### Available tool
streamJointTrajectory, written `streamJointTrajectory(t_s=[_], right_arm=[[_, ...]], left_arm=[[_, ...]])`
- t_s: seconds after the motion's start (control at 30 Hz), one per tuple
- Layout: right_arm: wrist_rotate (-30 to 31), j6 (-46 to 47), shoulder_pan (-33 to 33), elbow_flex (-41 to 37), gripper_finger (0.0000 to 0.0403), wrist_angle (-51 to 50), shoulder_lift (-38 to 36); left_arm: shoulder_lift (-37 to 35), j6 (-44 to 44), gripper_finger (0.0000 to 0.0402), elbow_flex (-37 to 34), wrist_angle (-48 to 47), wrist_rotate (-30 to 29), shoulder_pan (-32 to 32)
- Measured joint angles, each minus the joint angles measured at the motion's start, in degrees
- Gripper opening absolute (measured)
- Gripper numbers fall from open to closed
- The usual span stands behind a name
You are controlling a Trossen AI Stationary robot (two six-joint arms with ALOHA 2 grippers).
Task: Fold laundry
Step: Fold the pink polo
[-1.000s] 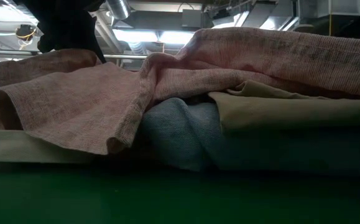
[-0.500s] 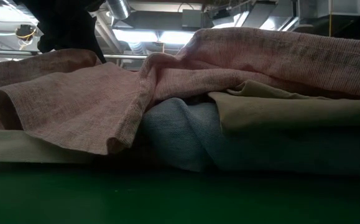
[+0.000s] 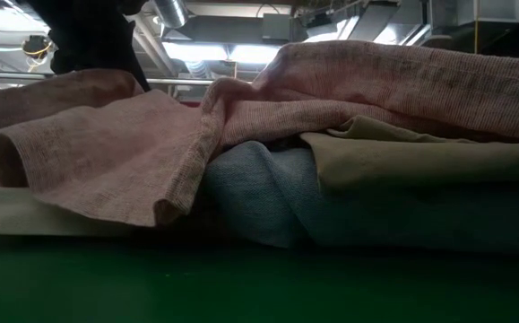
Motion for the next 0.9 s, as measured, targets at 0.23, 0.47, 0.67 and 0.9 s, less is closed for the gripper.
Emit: streamJointTrajectory(t_s=[0.23,0.47,0.67,0.9], right_arm=[[1.64,-2.86,-0.32,6.08,0.0006,-6.44,-0.26],[6.52,-3.29,-0.37,14.13,0.0003,-17.96,-0.99],[13.65,-4.07,-0.46,21.2,0.0003,-28.91,-1.03],[20.75,2.68,-0.83,26.76,0.0003,-46.17,-2.03]], left_arm=[[-0.47,-1.16,0.0,-0.01,0.85,-0.02,-1.85],[-3.49,-1.45,0.0,-0.01,0.92,-0.02,-4.43],[-5.66,-1.47,0.0,-0.01,0.97,0.13,-6.85],[-6.82,-2.68,0.0,-0.01,0.08,-1.19,-7.99]])
